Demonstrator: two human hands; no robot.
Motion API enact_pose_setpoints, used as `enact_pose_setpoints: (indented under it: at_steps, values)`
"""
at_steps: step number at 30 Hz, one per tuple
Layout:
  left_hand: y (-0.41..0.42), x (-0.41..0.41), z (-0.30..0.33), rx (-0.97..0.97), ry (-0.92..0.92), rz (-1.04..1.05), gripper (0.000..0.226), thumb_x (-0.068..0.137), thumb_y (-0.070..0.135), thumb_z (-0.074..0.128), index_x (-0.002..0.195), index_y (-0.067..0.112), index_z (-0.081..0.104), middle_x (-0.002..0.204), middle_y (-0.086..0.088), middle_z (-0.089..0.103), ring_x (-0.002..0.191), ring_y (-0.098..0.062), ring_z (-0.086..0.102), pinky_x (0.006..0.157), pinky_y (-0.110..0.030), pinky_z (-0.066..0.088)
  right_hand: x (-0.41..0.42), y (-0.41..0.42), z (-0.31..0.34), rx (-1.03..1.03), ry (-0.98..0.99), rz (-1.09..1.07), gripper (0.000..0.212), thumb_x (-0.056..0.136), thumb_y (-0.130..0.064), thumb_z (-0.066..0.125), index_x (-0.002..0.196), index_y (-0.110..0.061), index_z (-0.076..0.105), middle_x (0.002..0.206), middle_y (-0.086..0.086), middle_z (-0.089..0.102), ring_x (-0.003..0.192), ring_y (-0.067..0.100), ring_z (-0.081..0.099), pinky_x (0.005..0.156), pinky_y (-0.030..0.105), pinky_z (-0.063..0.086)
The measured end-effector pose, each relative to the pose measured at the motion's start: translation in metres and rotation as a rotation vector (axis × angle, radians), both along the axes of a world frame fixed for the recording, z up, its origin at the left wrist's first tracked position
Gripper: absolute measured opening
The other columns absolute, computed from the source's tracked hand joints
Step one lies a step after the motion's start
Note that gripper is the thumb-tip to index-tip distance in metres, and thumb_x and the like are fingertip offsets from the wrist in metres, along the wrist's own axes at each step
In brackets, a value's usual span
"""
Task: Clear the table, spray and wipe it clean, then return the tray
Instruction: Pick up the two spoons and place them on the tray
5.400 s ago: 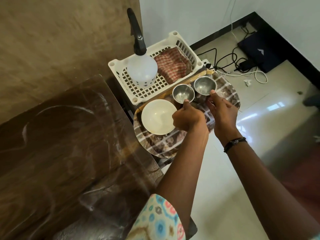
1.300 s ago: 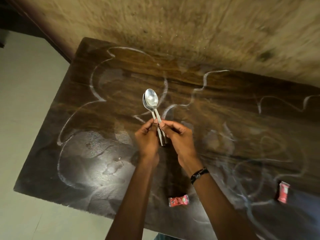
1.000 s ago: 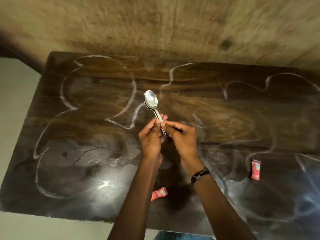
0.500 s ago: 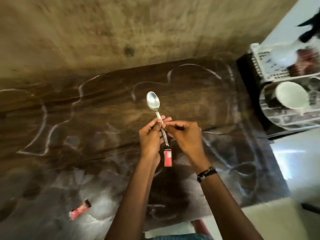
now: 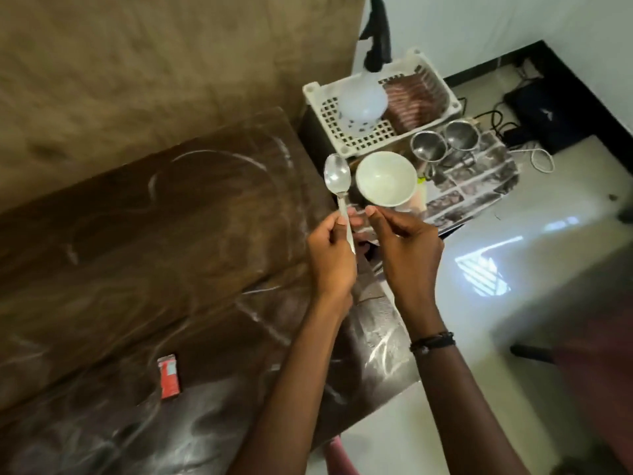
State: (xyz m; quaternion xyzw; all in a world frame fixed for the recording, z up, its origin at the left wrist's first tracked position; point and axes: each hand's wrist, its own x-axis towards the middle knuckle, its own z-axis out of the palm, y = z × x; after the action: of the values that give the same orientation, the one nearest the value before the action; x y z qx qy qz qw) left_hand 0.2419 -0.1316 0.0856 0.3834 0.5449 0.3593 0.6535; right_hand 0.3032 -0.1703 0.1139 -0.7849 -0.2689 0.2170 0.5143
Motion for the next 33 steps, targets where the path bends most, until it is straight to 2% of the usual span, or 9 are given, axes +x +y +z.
enact_pose_setpoints:
  at_steps: [3, 6, 10, 13, 17, 21, 24, 28, 33]
  values:
    - [-0.012, 0.043, -0.003, 0.024, 0.000, -0.064, 0.027, 0.100, 0.010, 0.043, 0.113, 0.006, 0.066, 0.100, -0.016, 0.070, 0.086, -0.027, 0.068, 0.073, -0.038, 0.059, 0.043, -0.004, -0.003, -0.057, 0.150, -0.002, 0.011, 0.087, -0.017, 0.069, 0.093, -0.019, 0.077, 0.084, -0.007, 0.074, 0.079, -0.005, 0.067, 0.074, 0.018, 0.053]
    - [-0.020, 0.075, -0.004, 0.035, -0.029, -0.111, 0.029, 0.100, 0.006, 0.042, 0.120, 0.007, 0.063, 0.099, -0.003, 0.070, 0.086, -0.010, 0.068, 0.073, -0.027, 0.059, 0.079, -0.007, -0.009, -0.088, 0.267, -0.052, 0.017, 0.085, -0.020, 0.071, 0.099, -0.012, 0.077, 0.086, 0.002, 0.075, 0.079, 0.009, 0.071, 0.075, 0.030, 0.057]
    - [-0.026, 0.105, -0.012, 0.074, 0.025, -0.201, 0.035, 0.100, 0.007, 0.043, 0.130, 0.017, 0.057, 0.125, -0.003, 0.065, 0.111, -0.027, 0.063, 0.088, -0.045, 0.056, 0.114, -0.012, -0.015, -0.075, 0.422, -0.072, 0.019, 0.082, -0.022, 0.074, 0.097, -0.011, 0.077, 0.087, 0.007, 0.075, 0.084, 0.019, 0.072, 0.081, 0.037, 0.057]
    - [-0.026, 0.121, -0.021, 0.119, 0.100, -0.267, 0.040, 0.100, 0.005, 0.042, 0.135, 0.021, 0.052, 0.130, 0.004, 0.059, 0.115, -0.020, 0.060, 0.090, -0.045, 0.055, 0.135, -0.014, -0.019, -0.097, 0.489, -0.109, 0.014, 0.080, -0.020, 0.076, 0.089, -0.011, 0.077, 0.082, 0.006, 0.075, 0.079, 0.015, 0.071, 0.077, 0.027, 0.057]
    - [-0.017, 0.142, -0.037, 0.184, 0.233, -0.417, 0.040, 0.098, 0.002, 0.043, 0.134, 0.017, 0.054, 0.127, -0.009, 0.063, 0.112, -0.031, 0.061, 0.089, -0.050, 0.053, 0.159, -0.014, -0.033, -0.123, 0.601, -0.197, 0.016, 0.082, -0.017, 0.073, 0.089, -0.003, 0.073, 0.069, 0.005, 0.067, 0.058, 0.005, 0.062, 0.054, 0.012, 0.047]
    - [-0.009, 0.160, -0.044, 0.530, 0.537, -0.523, 0.034, 0.096, 0.013, 0.054, 0.129, 0.015, 0.059, 0.117, -0.011, 0.067, 0.107, -0.027, 0.061, 0.087, -0.043, 0.052, 0.174, -0.002, -0.050, -0.070, 0.752, -0.388, 0.015, 0.083, -0.009, 0.073, 0.071, -0.002, 0.066, 0.056, 0.001, 0.060, 0.044, 0.005, 0.056, 0.047, 0.012, 0.045]
    - [-0.004, 0.162, -0.055, 0.749, 0.741, -0.570, 0.036, 0.088, 0.005, 0.061, 0.124, 0.011, 0.063, 0.104, -0.012, 0.069, 0.096, -0.029, 0.061, 0.074, -0.040, 0.051, 0.188, 0.010, -0.068, -0.034, 0.718, -0.494, 0.035, 0.081, -0.007, 0.074, 0.053, -0.009, 0.054, 0.038, -0.007, 0.049, 0.037, 0.006, 0.047, 0.043, 0.015, 0.041]
    - [0.005, 0.173, -0.073, 0.906, 0.924, -0.628, 0.027, 0.078, -0.002, 0.068, 0.104, 0.006, 0.071, 0.083, -0.011, 0.073, 0.071, -0.026, 0.066, 0.057, -0.032, 0.048, 0.206, 0.017, -0.090, -0.109, 0.599, -0.578, 0.034, 0.073, -0.017, 0.082, 0.048, -0.013, 0.060, 0.038, -0.012, 0.055, 0.053, 0.012, 0.062, 0.071, 0.032, 0.059]
    - [0.014, 0.188, -0.085, 1.060, 1.030, -0.639, 0.020, 0.070, 0.007, 0.078, 0.088, 0.016, 0.075, 0.080, 0.000, 0.070, 0.067, -0.016, 0.064, 0.057, -0.023, 0.045, 0.229, 0.025, -0.100, -0.216, 0.430, -0.516, 0.034, 0.072, -0.017, 0.083, 0.045, -0.014, 0.063, 0.041, -0.008, 0.060, 0.061, 0.016, 0.071, 0.075, 0.038, 0.059]
